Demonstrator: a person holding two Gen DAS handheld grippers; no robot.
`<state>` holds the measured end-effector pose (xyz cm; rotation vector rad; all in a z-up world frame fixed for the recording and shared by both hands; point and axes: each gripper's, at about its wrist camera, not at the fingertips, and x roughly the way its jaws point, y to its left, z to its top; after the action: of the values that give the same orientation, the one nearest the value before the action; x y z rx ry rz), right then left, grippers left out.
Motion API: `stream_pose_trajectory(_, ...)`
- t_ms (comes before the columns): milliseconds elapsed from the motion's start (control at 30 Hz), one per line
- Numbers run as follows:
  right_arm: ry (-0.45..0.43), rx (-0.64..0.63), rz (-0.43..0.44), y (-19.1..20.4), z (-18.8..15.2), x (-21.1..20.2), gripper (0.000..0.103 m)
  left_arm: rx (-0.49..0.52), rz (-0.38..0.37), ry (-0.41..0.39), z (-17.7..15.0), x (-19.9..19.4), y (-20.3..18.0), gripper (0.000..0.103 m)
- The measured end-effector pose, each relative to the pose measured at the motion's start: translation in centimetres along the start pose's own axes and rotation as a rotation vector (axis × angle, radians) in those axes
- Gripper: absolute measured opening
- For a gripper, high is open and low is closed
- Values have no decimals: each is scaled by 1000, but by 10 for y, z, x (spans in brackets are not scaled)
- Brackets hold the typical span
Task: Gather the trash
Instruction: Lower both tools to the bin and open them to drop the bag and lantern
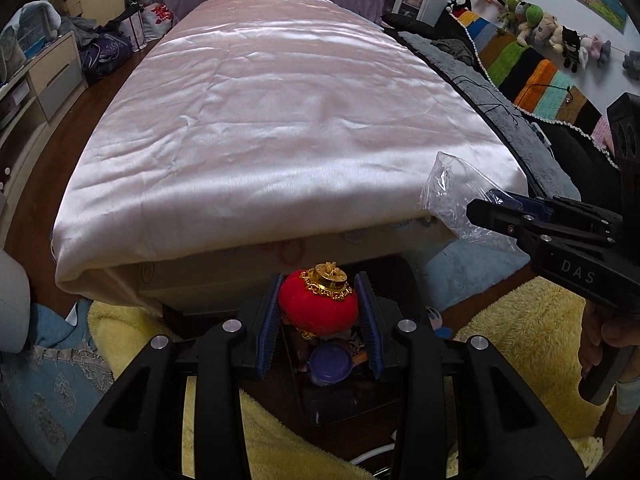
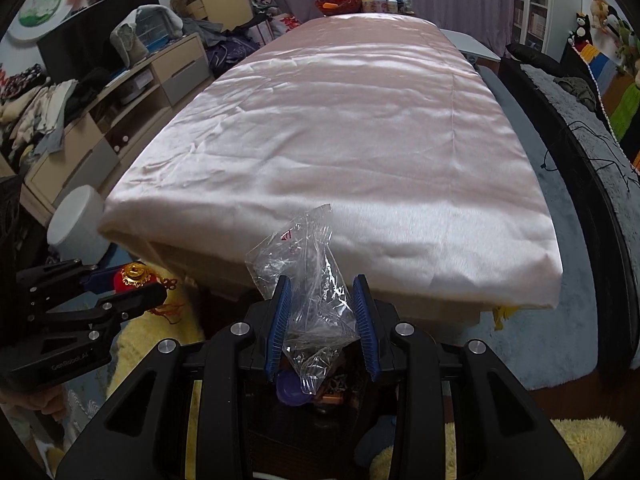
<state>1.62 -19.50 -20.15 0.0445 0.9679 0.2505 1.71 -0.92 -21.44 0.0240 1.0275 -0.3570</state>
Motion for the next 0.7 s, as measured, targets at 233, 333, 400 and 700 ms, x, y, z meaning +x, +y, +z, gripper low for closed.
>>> stream_pose_trajectory(233, 63, 10, 11, 5, -32, 17, 33, -5, -26, 81, -29, 31, -7, 34)
stream_pose_trajectory(333, 91, 31, 25, 3, -44, 27, 33, -16, -37, 114, -41, 44, -9, 34)
stream_pose_trajectory(400, 117, 50, 30, 0, -52, 36, 33, -19, -40, 133, -46, 53, -11, 34)
stream_pose_trajectory(700, 194, 82, 31, -10, -65, 61, 33, -15, -60, 187, -56, 77, -20, 34)
